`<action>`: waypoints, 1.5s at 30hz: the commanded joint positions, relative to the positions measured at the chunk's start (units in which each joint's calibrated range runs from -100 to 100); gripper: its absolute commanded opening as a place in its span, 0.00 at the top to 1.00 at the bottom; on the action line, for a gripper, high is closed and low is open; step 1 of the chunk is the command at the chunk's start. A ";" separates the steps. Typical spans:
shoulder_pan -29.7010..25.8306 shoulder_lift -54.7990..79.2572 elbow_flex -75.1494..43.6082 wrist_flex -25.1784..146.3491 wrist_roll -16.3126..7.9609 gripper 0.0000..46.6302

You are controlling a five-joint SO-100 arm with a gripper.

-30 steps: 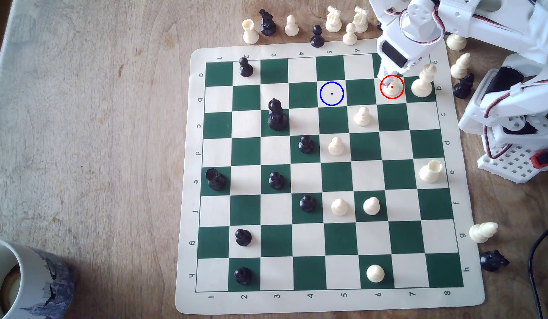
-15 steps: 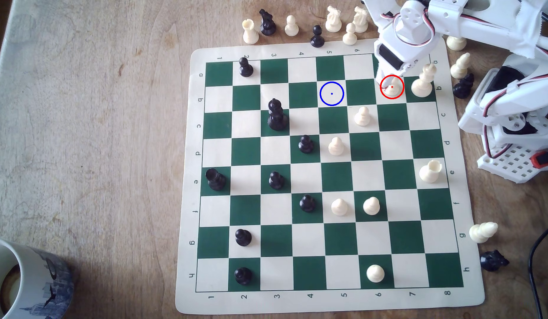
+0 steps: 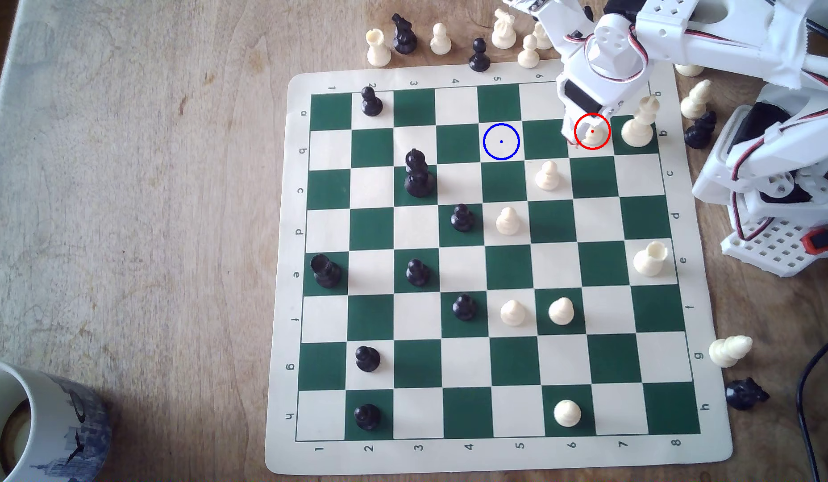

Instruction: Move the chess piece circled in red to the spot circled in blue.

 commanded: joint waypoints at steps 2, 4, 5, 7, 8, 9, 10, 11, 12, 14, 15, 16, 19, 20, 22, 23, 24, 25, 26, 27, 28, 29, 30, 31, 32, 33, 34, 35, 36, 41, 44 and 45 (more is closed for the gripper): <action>-0.24 0.56 -0.79 -0.70 -0.15 0.66; -0.01 1.49 -0.79 -0.95 0.05 0.66; 0.07 1.75 -0.79 -1.11 0.10 0.66; 0.22 2.17 -0.79 -1.44 0.15 0.66; 0.22 2.43 -0.79 -1.76 0.15 0.67; 0.22 2.51 -0.79 -1.85 0.15 0.67; 0.22 2.51 -0.79 -1.93 0.15 0.68; 0.22 2.51 -0.79 -2.01 0.15 0.70; 0.22 2.60 -0.79 -2.09 0.15 0.71; 0.22 2.68 -0.79 -2.09 0.20 0.78; 0.15 2.68 -0.79 -2.17 0.20 0.79; 0.15 2.68 -0.79 -2.17 0.20 0.80; -0.01 2.85 -0.79 -2.26 0.20 0.84; -0.09 2.93 -0.79 -2.26 0.20 0.85; -0.17 2.93 -0.79 -2.26 0.20 0.88; -0.17 2.93 -0.79 -2.26 0.20 0.89; -0.17 3.02 -0.79 -2.26 0.20 0.91; -0.17 3.02 -0.79 -2.26 0.20 0.94; -0.24 3.02 -0.79 -2.26 0.20 0.96; -0.24 3.02 -0.79 -2.26 0.20 0.97; -0.24 3.02 -0.79 -2.26 0.20 0.99; -0.32 3.02 -0.79 -2.26 0.20 0.99; -0.32 3.02 -0.79 -2.26 0.20 0.99; -0.32 3.02 -0.79 -2.26 0.20 0.99; -0.32 2.93 -0.97 -2.17 0.20 0.99; -0.32 2.85 -1.33 -1.93 0.20 0.99; -0.32 2.43 -2.33 -1.19 0.20 0.99; -0.32 2.17 -3.15 -0.62 0.10 0.99; -0.32 2.00 -4.33 0.53 0.05 0.99; 0.07 -0.38 -12.30 7.49 0.05 0.99; 0.22 -0.97 -18.47 11.42 0.05 0.99; 0.22 -0.97 -20.19 12.57 0.15 0.99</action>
